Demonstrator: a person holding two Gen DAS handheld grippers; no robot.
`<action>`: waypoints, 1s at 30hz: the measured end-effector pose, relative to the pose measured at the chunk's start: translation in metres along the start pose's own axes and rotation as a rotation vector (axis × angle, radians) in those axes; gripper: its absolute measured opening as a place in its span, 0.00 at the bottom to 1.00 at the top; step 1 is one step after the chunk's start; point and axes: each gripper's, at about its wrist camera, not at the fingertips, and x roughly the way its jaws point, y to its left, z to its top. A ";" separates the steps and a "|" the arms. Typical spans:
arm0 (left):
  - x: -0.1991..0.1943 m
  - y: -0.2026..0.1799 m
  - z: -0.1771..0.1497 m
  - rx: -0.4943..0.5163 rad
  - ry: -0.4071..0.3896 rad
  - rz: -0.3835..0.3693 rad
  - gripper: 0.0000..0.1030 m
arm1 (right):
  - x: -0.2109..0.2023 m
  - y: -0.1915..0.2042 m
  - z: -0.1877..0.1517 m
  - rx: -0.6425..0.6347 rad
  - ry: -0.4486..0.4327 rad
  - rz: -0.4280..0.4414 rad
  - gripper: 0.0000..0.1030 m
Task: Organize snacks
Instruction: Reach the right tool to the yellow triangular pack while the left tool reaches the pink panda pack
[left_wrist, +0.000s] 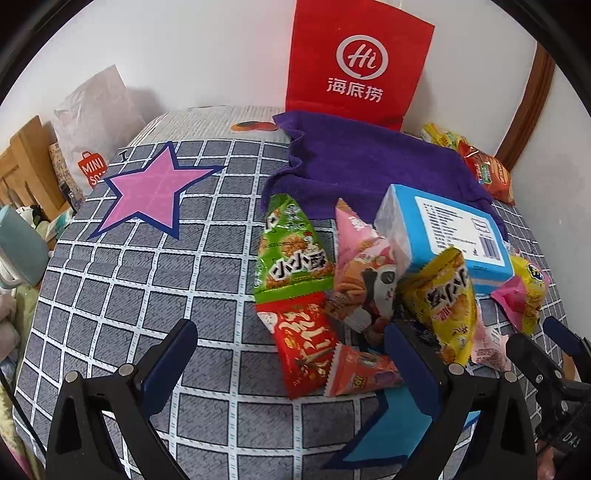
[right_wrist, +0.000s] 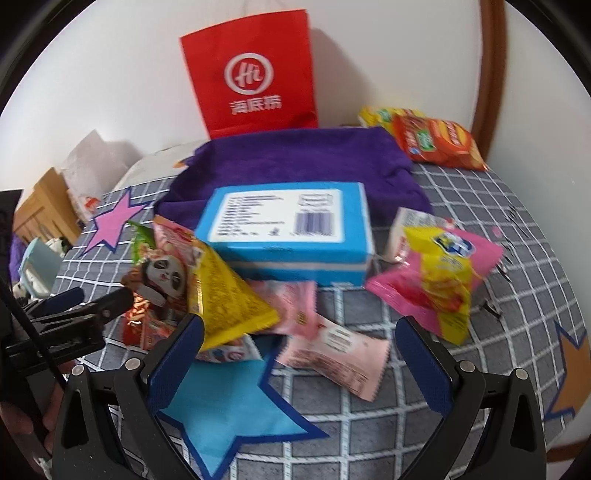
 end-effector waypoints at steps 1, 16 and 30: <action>0.000 0.002 0.001 -0.003 0.001 0.002 0.98 | 0.002 0.003 0.001 -0.006 -0.001 0.006 0.99; 0.007 0.026 0.010 -0.027 0.001 0.029 0.98 | 0.047 0.038 0.006 -0.071 0.050 0.060 0.83; 0.011 -0.001 0.023 0.033 0.009 -0.011 0.92 | 0.048 0.028 0.008 -0.106 0.010 0.026 0.65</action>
